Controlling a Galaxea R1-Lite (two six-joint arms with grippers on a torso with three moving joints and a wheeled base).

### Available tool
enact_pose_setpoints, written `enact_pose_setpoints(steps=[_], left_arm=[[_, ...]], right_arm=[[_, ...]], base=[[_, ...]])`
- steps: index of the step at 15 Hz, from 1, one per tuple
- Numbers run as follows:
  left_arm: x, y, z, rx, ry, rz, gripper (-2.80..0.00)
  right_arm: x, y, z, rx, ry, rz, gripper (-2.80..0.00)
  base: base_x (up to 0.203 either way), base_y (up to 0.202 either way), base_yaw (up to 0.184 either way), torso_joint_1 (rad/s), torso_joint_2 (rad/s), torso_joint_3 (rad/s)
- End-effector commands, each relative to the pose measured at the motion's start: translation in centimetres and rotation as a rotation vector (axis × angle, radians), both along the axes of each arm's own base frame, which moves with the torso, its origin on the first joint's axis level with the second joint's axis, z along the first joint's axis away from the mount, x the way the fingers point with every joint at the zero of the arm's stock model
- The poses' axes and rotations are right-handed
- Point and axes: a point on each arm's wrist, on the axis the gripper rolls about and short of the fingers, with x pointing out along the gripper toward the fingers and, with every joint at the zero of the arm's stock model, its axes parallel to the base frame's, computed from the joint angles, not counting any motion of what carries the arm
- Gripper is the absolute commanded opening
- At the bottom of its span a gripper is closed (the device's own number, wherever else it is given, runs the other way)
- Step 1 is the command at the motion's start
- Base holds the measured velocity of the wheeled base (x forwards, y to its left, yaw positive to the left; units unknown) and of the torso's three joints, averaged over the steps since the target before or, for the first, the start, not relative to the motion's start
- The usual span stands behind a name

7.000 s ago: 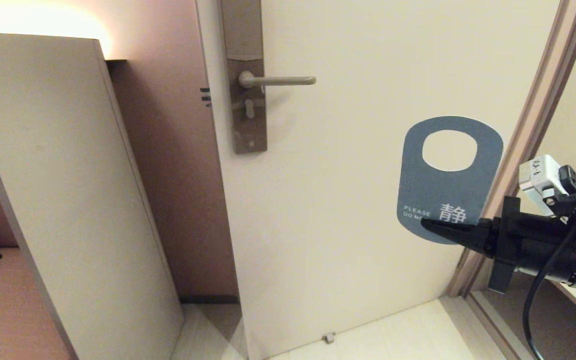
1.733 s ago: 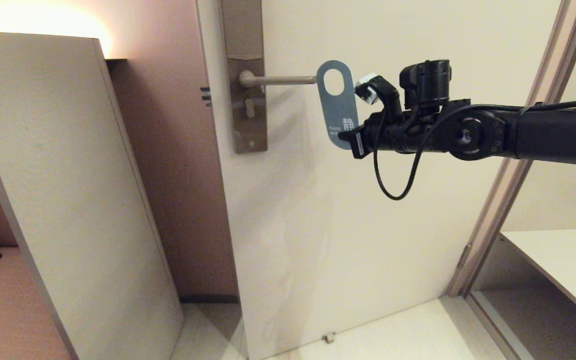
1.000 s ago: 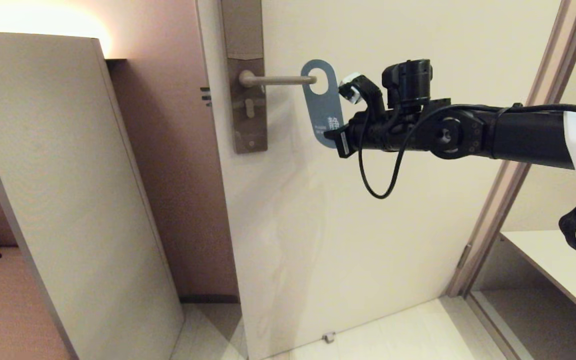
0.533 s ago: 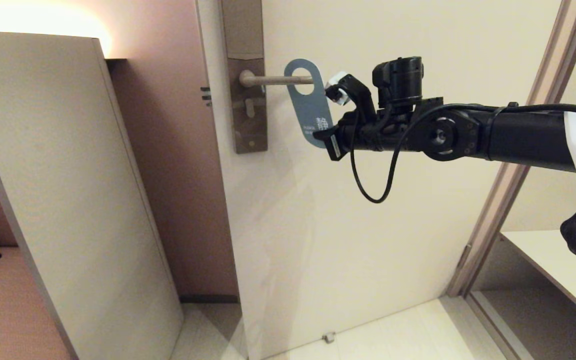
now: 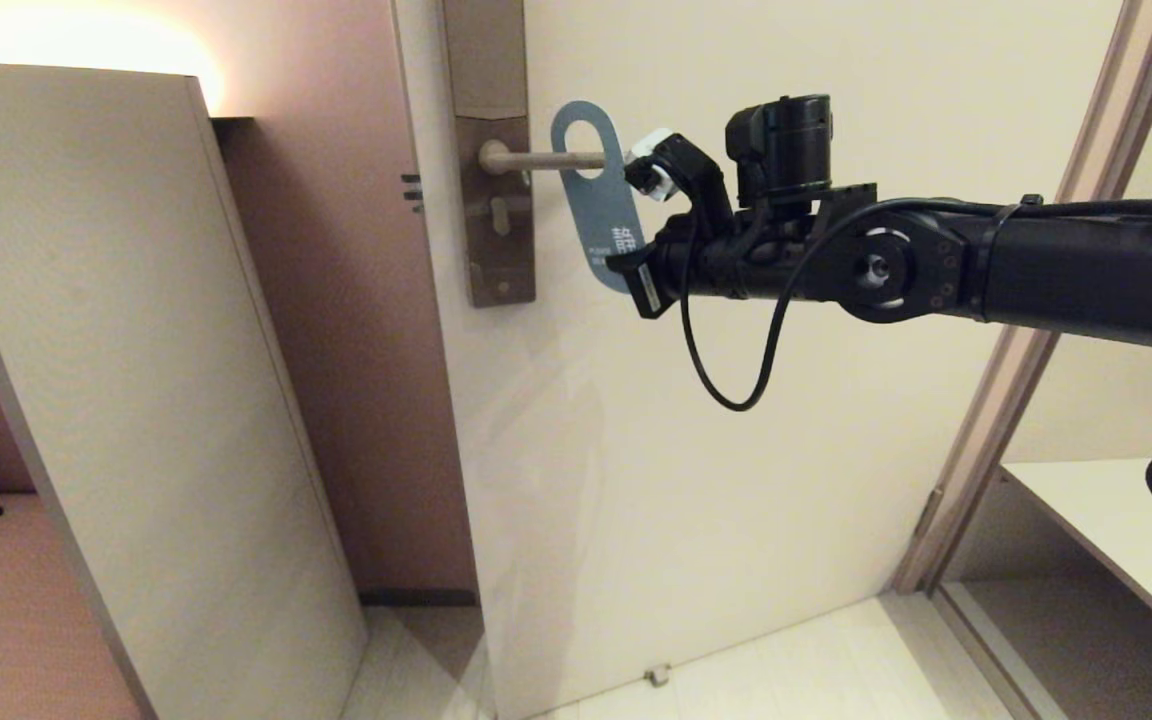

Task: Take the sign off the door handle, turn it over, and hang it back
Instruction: Hang the sign back with the other side facing out

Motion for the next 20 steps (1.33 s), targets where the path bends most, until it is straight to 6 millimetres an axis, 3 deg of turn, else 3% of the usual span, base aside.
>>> enact_pose_setpoints(steps=[1, 8, 9, 16, 20], left_arm=[[0.0, 0.0, 0.0, 0.001, 0.000, 0.000, -2.80], [0.0, 0.0, 0.0, 0.001, 0.000, -0.001, -2.80], [0.0, 0.0, 0.0, 0.001, 0.001, 0.000, -2.80], [0.0, 0.0, 0.0, 0.001, 0.000, -0.001, -2.80], [0.0, 0.0, 0.0, 0.001, 0.001, 0.000, -2.80]], right_arm=[[-0.8, 0.6, 0.6, 0.005, -0.012, 0.023, -2.80], [-2.1, 2.2, 0.0, -0.008, 0.009, 0.067, -2.80], [-2.1, 2.3, -0.1, -0.010, 0.010, 0.069, 0.00], [-2.9, 2.7, -0.8, -0.030, 0.039, 0.069, 0.00], [-3.2, 2.1, 0.2, -0.003, 0.033, 0.059, 0.00]], base=[[0.000, 0.000, 0.000, 0.000, 0.00, 0.000], [0.000, 0.000, 0.000, 0.000, 0.00, 0.000], [0.000, 0.000, 0.000, 0.000, 0.00, 0.000], [0.000, 0.000, 0.000, 0.000, 0.00, 0.000], [0.000, 0.000, 0.000, 0.000, 0.00, 0.000]])
